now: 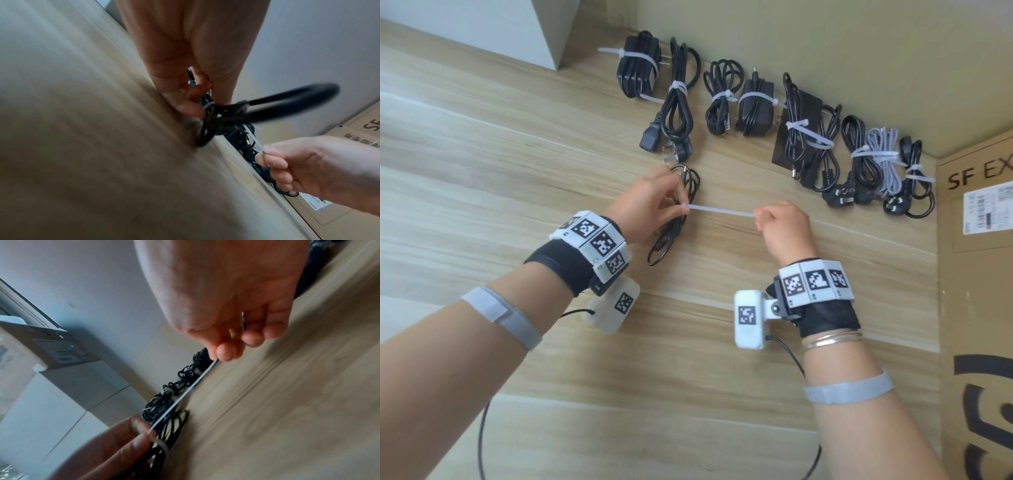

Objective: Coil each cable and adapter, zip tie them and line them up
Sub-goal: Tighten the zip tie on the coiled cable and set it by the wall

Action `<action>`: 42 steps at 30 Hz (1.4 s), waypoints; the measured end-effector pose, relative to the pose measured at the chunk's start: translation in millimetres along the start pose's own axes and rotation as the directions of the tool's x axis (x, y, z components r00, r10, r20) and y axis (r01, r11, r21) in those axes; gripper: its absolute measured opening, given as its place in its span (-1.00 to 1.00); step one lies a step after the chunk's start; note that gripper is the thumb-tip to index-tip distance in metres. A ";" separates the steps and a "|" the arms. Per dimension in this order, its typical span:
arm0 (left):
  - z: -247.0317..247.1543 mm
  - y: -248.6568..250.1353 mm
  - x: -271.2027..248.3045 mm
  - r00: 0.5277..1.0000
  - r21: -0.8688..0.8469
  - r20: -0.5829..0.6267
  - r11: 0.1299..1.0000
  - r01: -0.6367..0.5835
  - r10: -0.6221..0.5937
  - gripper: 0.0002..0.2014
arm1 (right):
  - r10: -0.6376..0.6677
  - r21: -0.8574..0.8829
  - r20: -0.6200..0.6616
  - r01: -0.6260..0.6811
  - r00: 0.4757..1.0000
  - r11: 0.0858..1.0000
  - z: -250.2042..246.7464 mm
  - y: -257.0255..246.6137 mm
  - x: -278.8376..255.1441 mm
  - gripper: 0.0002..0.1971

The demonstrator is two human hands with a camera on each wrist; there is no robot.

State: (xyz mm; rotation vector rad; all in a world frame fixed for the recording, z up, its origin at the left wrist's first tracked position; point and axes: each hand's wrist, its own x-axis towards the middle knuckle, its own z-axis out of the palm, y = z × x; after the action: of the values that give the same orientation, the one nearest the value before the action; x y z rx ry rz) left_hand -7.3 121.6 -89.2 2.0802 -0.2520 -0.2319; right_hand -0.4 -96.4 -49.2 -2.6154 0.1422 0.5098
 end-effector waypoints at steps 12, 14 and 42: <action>2.2 7.6 3.4 0.993 0.069 0.037 0.991 -0.114 0.112 -0.88 | -0.156 0.032 0.214 0.152 0.964 0.988 19.5 -67.0 -9.8 -0.69; -2.0 11.1 1.9 0.991 0.049 0.068 0.992 -0.117 0.113 -0.88 | -0.147 0.028 0.156 0.144 0.977 0.989 18.3 -66.7 -13.2 -0.70; -17.6 117.8 -27.6 0.992 0.045 0.125 0.999 0.005 -0.011 -0.82 | -0.035 0.178 -0.037 0.041 0.999 0.983 -49.4 -63.4 -95.6 -0.79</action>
State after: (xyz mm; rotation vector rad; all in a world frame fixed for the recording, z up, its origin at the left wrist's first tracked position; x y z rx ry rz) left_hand -38.9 86.0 23.3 2.1135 -0.3276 -0.3659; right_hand -60.8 -62.2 54.6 -2.4472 0.1417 0.4199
